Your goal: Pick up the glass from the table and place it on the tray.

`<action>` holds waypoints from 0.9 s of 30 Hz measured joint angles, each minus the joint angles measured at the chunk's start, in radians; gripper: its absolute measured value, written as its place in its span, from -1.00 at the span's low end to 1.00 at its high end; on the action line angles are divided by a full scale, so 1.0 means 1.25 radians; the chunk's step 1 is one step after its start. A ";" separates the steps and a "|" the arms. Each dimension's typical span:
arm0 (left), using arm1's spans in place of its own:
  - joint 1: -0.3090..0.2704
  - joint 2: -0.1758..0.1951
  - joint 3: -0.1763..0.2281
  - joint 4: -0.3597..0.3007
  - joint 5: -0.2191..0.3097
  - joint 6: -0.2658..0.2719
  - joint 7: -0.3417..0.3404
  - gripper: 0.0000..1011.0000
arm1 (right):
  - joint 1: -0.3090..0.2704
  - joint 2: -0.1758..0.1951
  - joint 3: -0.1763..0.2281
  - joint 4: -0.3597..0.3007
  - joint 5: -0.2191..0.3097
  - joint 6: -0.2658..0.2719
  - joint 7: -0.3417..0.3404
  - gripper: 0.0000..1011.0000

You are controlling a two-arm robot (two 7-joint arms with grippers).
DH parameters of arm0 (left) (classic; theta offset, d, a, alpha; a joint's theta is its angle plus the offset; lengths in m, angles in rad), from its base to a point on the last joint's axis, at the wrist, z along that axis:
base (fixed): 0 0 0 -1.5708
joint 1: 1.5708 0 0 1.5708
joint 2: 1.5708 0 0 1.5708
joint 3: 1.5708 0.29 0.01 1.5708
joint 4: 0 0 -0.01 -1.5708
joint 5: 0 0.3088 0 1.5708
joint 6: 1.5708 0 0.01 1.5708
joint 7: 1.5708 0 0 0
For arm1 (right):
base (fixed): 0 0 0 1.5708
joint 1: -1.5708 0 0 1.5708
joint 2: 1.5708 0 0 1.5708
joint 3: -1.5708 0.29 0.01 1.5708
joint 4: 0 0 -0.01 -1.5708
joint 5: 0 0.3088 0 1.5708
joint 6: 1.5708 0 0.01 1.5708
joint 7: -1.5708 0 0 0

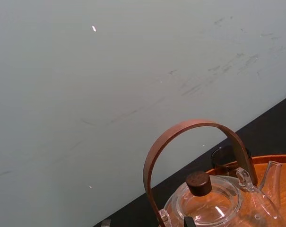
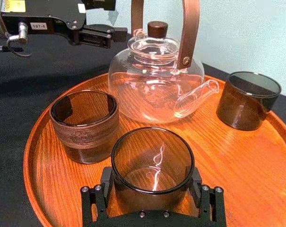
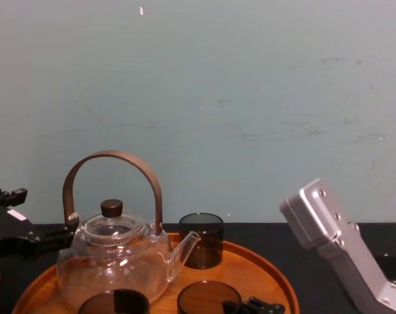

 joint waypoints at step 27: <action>0.000 0.000 0.000 0.000 0.000 0.000 0.000 0.98 | -0.110 0.065 0.037 -0.178 -0.001 0.038 -0.041 0.98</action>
